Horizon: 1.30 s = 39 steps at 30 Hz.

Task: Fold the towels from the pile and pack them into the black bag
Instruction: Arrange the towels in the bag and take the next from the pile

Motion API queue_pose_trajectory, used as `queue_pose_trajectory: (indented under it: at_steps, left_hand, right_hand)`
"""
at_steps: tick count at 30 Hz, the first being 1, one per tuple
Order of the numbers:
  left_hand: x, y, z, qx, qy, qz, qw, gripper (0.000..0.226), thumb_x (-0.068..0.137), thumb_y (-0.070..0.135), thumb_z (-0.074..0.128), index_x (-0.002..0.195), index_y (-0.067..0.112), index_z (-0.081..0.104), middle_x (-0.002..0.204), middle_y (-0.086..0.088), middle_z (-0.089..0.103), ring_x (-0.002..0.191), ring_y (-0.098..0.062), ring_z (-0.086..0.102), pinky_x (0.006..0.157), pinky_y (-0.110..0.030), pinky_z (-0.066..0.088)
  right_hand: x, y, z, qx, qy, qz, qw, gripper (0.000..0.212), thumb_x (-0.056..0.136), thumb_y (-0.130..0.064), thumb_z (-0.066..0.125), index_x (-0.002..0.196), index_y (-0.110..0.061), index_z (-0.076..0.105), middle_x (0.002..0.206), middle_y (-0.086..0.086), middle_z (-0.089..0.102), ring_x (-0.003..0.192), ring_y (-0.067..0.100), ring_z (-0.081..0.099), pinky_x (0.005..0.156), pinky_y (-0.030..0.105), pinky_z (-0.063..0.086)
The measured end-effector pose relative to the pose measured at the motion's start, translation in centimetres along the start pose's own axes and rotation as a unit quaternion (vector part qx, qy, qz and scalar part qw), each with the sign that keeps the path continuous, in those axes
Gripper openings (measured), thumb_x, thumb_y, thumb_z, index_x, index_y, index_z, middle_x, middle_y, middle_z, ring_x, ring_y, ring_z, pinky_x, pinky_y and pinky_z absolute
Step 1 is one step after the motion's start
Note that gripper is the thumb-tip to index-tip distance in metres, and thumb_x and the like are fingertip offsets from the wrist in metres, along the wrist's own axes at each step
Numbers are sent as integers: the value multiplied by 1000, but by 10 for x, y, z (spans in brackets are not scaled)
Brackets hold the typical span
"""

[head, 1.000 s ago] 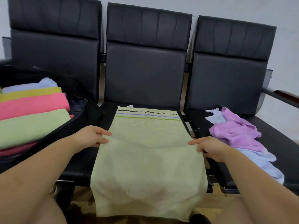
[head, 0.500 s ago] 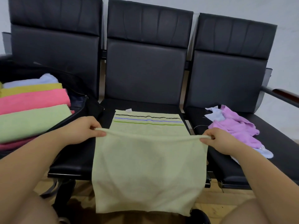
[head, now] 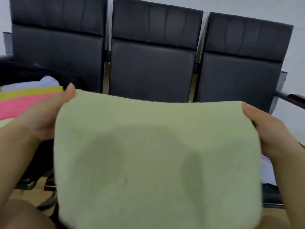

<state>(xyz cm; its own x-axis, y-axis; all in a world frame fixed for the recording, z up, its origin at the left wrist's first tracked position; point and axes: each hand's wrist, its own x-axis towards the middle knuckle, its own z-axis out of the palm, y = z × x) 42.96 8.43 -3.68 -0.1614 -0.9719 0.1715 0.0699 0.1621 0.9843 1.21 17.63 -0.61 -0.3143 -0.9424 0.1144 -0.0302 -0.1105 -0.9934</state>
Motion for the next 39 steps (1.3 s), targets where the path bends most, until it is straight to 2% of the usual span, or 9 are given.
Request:
queue_pose_trajectory:
  at_steps: [4, 8, 10, 13, 20, 23, 27, 33, 39]
  left_hand:
    - [15, -1, 16, 166, -23, -4, 986, 60, 48, 76, 74, 51, 21, 49, 45, 8, 34, 41, -4, 30, 39, -13, 31]
    - [36, -14, 3, 294, 17, -85, 952, 83, 17, 87, 70, 55, 14, 58, 47, 4, 35, 44, -9, 29, 46, -21, 29]
    - [50, -24, 2, 317, -3, -108, 942, 95, 24, 85, 70, 69, 2, 61, 48, 0, 38, 42, -10, 32, 45, -20, 30]
    - [71, -45, 5, 277, -3, -181, 944, 43, 75, 44, 72, 77, 2, 63, 44, 1, 49, 34, -7, 41, 34, -15, 32]
    - [117, -94, 40, 168, 120, -126, 970, 15, 101, 16, 43, 106, 7, 54, 101, -9, 70, 76, -15, 66, 54, -20, 54]
    - [121, -115, 59, 244, 6, -105, 964, 71, 92, 28, 61, 150, 25, 21, 142, 0, 45, 118, -13, 52, 95, -29, 45]
    - [106, -130, 85, 531, -222, -181, 798, 105, 87, 51, 61, 147, 32, -23, 157, 0, -24, 148, -23, -3, 119, -38, 11]
    - [96, -133, 103, 653, -310, -223, 654, 96, 88, 64, 48, 153, 17, -4, 160, -5, -10, 148, -25, 1, 119, -40, 13]
    - [88, -147, 85, 621, -177, -166, 745, 89, 88, 68, 39, 153, 27, -4, 158, -2, -20, 148, -19, -10, 119, -36, 1]
  right_hand:
    - [35, 25, 3, -214, 52, -31, 975, 22, 100, -27, 46, 99, -14, 64, 83, 1, 63, 79, 12, 60, 57, 13, 43]
    - [60, 45, 3, -400, 65, -77, 911, 31, 97, -29, 52, 78, -8, 65, 70, 5, 63, 71, 23, 51, 65, 28, 39]
    - [75, 54, 4, -419, 79, -65, 902, 38, 96, -28, 52, 67, -6, 62, 46, -6, 56, 57, 22, 51, 53, 15, 39]
    - [97, 73, 12, -346, 93, -22, 933, 28, 99, -24, 50, 79, -7, 62, 48, -3, 60, 43, 7, 56, 44, 8, 42]
    - [134, 119, 35, -382, 125, -60, 914, 24, 95, -26, 48, 101, -7, 61, 90, 2, 69, 87, 24, 62, 79, 35, 46]
    - [134, 128, 51, -373, 25, -1, 928, 71, 90, -35, 56, 151, -22, 21, 137, 0, 50, 115, 23, 53, 86, 29, 40]
    - [124, 131, 67, -464, -123, 116, 870, 97, 90, -42, 61, 151, -32, -14, 159, -1, 17, 133, 24, 40, 85, 26, 37]
    - [118, 142, 75, -629, -285, 217, 690, 92, 87, -59, 55, 154, -24, 2, 161, 3, -3, 148, 25, 7, 116, 39, 16]
    - [117, 166, 74, -602, -179, 123, 768, 91, 90, -59, 49, 153, -22, -5, 161, 6, -11, 148, 24, -7, 120, 38, 7]
